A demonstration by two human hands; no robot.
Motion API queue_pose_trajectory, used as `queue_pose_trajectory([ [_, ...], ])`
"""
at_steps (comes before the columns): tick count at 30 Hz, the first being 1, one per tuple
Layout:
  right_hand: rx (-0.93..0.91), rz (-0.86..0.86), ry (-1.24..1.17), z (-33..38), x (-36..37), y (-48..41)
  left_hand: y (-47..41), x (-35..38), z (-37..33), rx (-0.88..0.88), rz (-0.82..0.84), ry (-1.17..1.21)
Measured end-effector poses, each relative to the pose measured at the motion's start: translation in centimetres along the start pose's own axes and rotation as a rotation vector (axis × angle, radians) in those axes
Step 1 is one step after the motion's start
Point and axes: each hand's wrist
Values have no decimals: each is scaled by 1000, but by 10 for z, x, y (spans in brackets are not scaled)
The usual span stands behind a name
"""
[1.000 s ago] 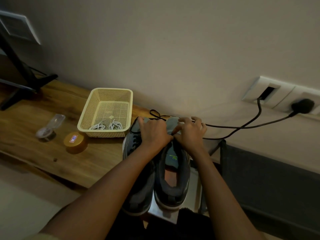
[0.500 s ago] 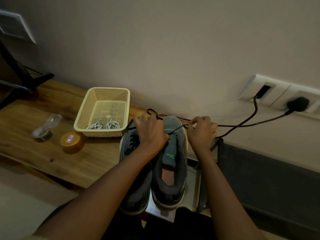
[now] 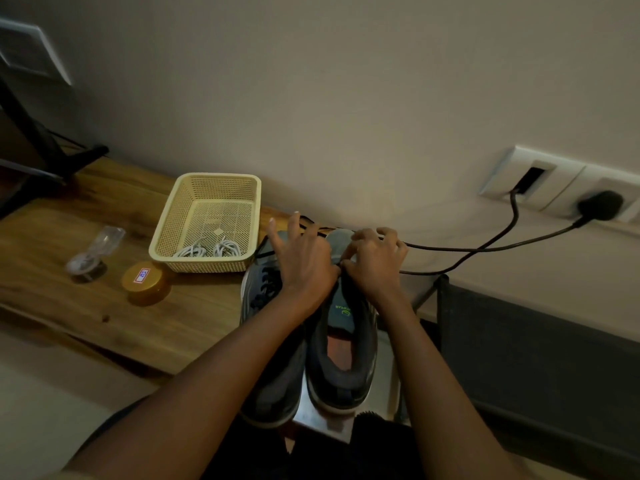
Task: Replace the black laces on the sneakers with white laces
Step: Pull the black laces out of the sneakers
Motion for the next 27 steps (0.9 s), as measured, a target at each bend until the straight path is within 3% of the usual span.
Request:
queue_pose_trajectory([
  [5, 80, -166, -32, -10, 0, 1, 0, -1, -2, -13, 17, 50],
  [8, 268, -359, -136, -17, -2, 0, 0, -3, -6, -5, 18, 65],
  [11, 436, -356, -264, -15, -1, 1, 1, -1, -8, 8, 18, 58],
  [14, 327, -278, -262, -10, -5, 0, 0, 0, -6, 10, 13, 50],
  [19, 115, 80, -72, 1, -9, 3, -1, 5, -3, 13, -5, 57],
  [27, 58, -29, -58, -3, -4, 4, -4, 10, -1, -22, -7, 75],
])
Point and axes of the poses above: each hand's wrist, its own y-axis away from the middle knuckle, its own x-axis out of the palm, z = x × y, and after that the axes turned 4 degrees about -y, right-handed
